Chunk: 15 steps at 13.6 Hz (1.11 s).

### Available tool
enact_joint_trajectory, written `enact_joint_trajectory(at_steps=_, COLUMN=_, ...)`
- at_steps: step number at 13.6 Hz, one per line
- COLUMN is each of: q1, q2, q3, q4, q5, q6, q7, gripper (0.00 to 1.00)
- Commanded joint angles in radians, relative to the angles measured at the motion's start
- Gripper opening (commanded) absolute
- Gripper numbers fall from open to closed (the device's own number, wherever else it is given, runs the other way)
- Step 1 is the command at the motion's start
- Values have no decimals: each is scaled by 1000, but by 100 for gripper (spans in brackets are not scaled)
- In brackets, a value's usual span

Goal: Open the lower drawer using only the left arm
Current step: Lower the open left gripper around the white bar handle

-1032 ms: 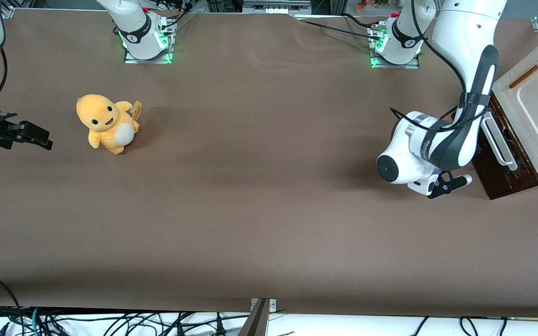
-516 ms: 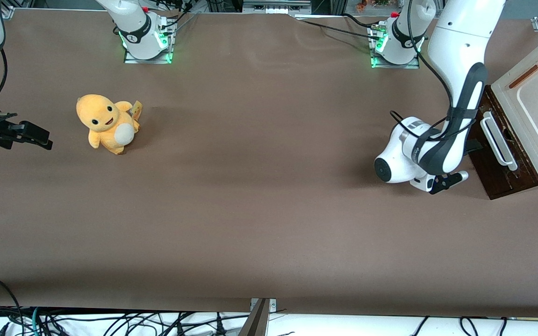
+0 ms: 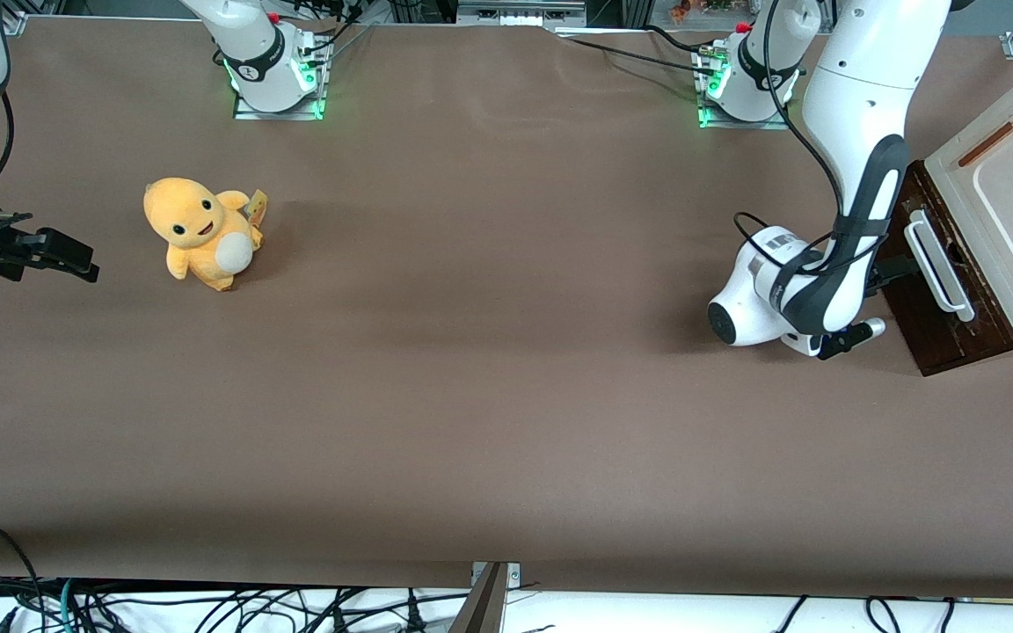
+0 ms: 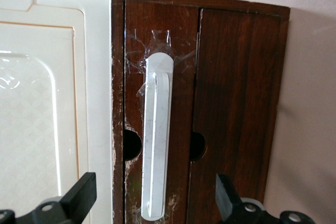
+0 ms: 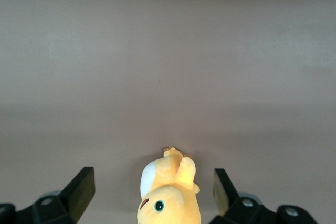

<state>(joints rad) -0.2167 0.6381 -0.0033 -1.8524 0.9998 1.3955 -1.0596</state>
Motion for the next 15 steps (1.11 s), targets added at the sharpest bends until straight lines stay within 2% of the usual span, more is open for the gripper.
enact_joint_trajectory(at_steps=1, q1=26, q2=-3, q3=-6, q4=-11, q5=43, q6=-10, q7=-13, gripper=100)
enact_joint_trajectory(at_steps=15, q1=77, q2=28, q3=-1, q4=-24, q5=101, q6=-7, q7=-85, gripper=100)
